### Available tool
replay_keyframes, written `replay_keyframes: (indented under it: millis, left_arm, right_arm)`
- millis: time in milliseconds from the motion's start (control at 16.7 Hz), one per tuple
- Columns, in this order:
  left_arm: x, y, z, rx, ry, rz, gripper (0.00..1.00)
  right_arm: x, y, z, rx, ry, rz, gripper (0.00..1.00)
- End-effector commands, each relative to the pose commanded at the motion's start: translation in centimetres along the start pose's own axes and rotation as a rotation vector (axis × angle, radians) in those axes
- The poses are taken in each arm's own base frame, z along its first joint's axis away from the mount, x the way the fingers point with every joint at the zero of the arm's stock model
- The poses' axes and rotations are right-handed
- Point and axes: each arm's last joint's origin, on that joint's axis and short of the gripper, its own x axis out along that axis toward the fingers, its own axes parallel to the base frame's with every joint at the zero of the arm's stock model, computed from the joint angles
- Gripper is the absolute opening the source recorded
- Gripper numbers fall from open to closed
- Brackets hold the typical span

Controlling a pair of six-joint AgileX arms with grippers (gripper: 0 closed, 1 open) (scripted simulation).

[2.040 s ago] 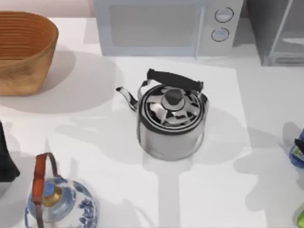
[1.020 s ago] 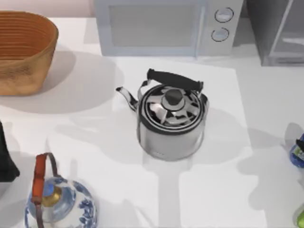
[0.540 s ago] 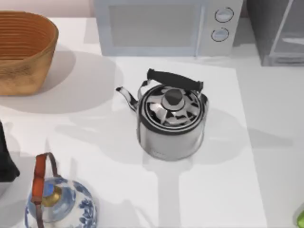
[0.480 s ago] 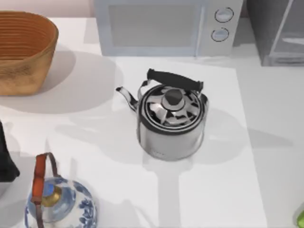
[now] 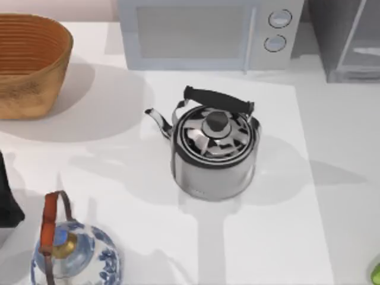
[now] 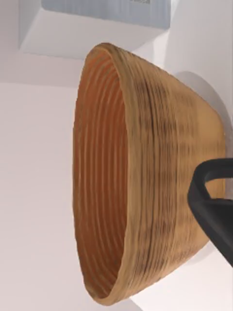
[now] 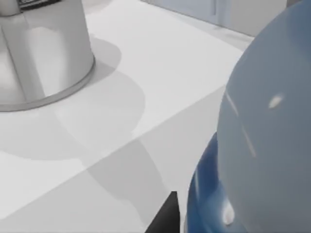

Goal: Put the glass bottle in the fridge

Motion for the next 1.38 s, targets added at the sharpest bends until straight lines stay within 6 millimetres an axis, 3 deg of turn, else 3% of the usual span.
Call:
replay_keyframes:
  millis: [420,480,720,1080,1380]
  left_arm:
    - [0.0,0.0,0.0,0.000,0.000,0.000,1.00]
    - [0.0,0.0,0.0,0.000,0.000,0.000,1.00]
    - [0.0,0.0,0.0,0.000,0.000,0.000,1.00]
    - [0.0,0.0,0.0,0.000,0.000,0.000,1.00]
    - [0.0,0.0,0.0,0.000,0.000,0.000,1.00]
  right_arm:
    - [-0.7,-0.1,0.9,-0.017,-0.022,0.001,0.01]
    - [1.5,1.4,0.3,0.015,-0.014,0.094,0.01]
    - [2.4,2.3,1.3,0.005,0.035,0.113,0.01]
    - [5.6,9.2,4.3,0.033,0.289,0.108,0.01]
    - [3.8,14.8,6.8,-0.050,0.290,-0.243,0.01]
